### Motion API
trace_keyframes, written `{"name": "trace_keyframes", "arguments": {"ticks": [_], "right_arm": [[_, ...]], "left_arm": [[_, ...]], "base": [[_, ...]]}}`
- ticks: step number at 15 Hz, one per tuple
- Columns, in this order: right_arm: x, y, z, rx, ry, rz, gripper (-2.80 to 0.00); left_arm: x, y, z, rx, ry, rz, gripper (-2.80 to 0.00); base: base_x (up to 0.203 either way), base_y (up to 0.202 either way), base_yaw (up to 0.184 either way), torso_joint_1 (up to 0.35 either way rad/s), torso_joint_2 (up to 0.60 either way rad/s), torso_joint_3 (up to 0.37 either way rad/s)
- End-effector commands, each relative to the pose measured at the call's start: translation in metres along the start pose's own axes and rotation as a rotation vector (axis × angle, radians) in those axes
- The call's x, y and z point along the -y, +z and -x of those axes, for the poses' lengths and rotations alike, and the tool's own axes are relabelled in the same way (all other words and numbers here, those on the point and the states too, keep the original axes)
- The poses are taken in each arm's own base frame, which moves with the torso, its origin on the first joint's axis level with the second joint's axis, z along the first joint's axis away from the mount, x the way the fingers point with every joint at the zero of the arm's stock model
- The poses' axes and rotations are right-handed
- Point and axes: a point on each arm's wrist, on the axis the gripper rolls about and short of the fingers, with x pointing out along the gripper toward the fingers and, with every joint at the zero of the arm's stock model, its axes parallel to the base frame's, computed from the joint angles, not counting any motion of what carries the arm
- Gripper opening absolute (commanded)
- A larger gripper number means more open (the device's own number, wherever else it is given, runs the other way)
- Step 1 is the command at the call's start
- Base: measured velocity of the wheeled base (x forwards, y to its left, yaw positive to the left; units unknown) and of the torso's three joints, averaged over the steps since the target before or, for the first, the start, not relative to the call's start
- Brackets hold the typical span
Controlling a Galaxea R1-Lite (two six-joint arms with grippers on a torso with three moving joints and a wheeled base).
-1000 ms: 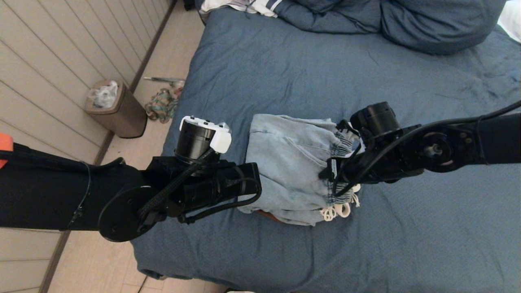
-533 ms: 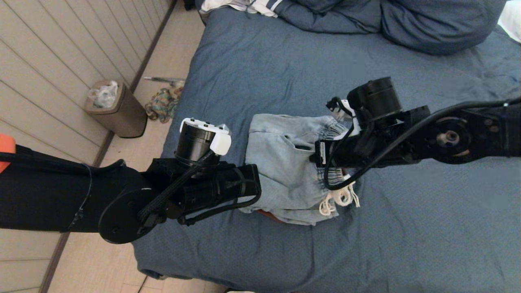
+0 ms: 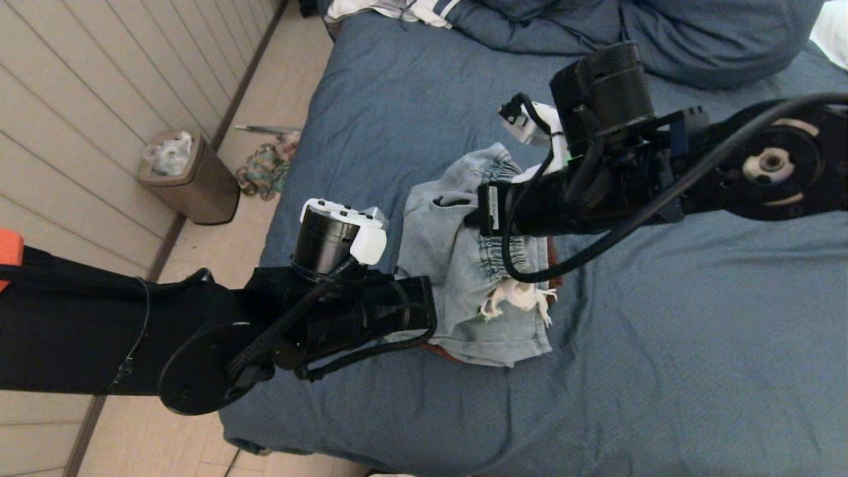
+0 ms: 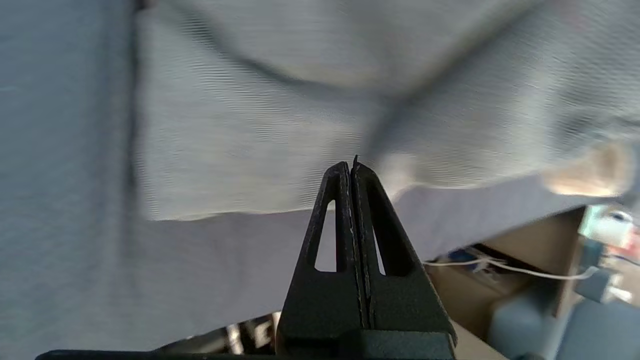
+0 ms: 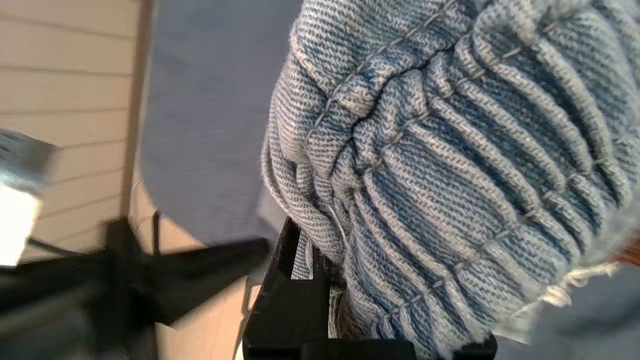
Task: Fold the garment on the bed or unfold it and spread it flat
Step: Unford the blue shorts
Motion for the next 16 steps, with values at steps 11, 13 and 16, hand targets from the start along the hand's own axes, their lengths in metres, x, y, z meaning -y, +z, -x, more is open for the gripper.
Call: {"name": "trace_keyframes", "arguments": {"ticks": [11, 13, 16], "right_arm": [[-0.026, 0.000, -0.036, -0.054, 0.045, 0.004, -2.80], [-0.028, 0.002, -0.036, -0.077, 0.048, -0.018, -2.80], [-0.032, 0.006, -0.031, -0.075, 0.075, -0.045, -2.80]], "left_arm": [[0.017, -0.009, 0.015, 0.156, -0.025, -0.087, 0.00], [0.023, -0.018, 0.011, 0.167, -0.036, -0.109, 0.00], [0.022, -0.038, -0.009, 0.134, -0.014, -0.124, 0.00]], "base": [[0.000, 0.000, 0.000, 0.000, 0.00, 0.000], [0.000, 0.000, 0.000, 0.000, 0.00, 0.000], [0.000, 0.000, 0.000, 0.000, 0.00, 0.000]]}}
